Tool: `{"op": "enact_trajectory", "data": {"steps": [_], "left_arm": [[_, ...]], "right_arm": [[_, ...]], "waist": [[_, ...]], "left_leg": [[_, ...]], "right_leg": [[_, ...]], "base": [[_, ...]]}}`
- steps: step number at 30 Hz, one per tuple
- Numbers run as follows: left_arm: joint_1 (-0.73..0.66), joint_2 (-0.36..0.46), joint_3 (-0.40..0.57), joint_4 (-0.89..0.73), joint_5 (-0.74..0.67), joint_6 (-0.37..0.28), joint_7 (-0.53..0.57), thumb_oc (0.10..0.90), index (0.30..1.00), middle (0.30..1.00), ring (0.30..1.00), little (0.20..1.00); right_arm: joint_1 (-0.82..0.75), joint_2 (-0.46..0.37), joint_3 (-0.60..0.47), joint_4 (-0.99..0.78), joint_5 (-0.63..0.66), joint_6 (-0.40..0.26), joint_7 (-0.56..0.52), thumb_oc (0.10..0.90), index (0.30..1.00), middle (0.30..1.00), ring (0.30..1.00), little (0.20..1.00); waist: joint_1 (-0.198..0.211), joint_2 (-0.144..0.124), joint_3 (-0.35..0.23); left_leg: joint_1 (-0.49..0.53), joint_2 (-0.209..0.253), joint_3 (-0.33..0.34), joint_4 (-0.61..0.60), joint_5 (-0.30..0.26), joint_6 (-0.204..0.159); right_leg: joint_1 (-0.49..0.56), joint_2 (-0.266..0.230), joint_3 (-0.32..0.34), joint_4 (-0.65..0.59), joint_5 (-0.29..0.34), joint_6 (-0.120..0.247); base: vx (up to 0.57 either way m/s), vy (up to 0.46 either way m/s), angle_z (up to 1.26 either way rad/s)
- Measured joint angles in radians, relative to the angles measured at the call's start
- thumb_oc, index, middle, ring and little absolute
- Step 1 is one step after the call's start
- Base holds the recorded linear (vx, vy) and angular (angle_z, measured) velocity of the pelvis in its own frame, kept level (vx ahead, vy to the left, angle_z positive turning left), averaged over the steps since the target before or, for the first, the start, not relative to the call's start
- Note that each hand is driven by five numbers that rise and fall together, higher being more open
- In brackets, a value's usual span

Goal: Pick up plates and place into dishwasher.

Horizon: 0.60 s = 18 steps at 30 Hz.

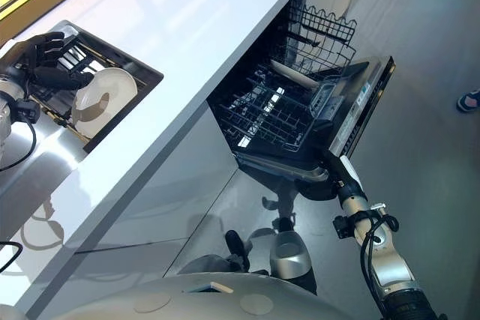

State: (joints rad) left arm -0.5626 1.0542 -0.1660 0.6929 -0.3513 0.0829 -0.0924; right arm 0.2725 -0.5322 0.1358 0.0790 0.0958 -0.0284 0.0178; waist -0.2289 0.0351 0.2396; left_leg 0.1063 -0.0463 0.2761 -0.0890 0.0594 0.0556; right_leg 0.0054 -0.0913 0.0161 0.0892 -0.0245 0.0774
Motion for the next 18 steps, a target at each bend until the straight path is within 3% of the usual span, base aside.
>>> {"op": "enact_trajectory", "data": {"steps": [6, 18], "left_arm": [[-0.004, -0.003, -0.037, 0.007, 0.041, 0.017, -0.002, 0.800, 0.900, 0.900, 0.900, 0.900], [-0.007, -0.003, -0.037, 0.062, 0.113, 0.073, -0.003, 0.800, 0.900, 0.900, 0.900, 0.900]], "right_arm": [[0.001, -0.011, 0.000, 0.000, 0.000, -0.009, -0.001, 0.800, 0.900, 0.900, 0.900, 0.900], [-0.012, -0.053, -0.004, -0.002, 0.001, -0.039, -0.031, 0.800, 0.900, 0.900, 0.900, 0.900]], "waist": [[-0.018, 0.006, 0.009], [-0.017, 0.026, 0.060]], "left_leg": [[-0.013, -0.002, 0.004, 0.000, 0.000, 0.001], [-0.018, -0.002, 0.002, 0.000, 0.000, 0.001]], "right_leg": [[-0.017, -0.001, 0.004, 0.002, 0.002, 0.003], [-0.020, -0.002, 0.003, 0.001, 0.002, 0.003]], "base": [[0.00, 0.019, -0.02], [-0.01, 0.004, 0.00]]}}
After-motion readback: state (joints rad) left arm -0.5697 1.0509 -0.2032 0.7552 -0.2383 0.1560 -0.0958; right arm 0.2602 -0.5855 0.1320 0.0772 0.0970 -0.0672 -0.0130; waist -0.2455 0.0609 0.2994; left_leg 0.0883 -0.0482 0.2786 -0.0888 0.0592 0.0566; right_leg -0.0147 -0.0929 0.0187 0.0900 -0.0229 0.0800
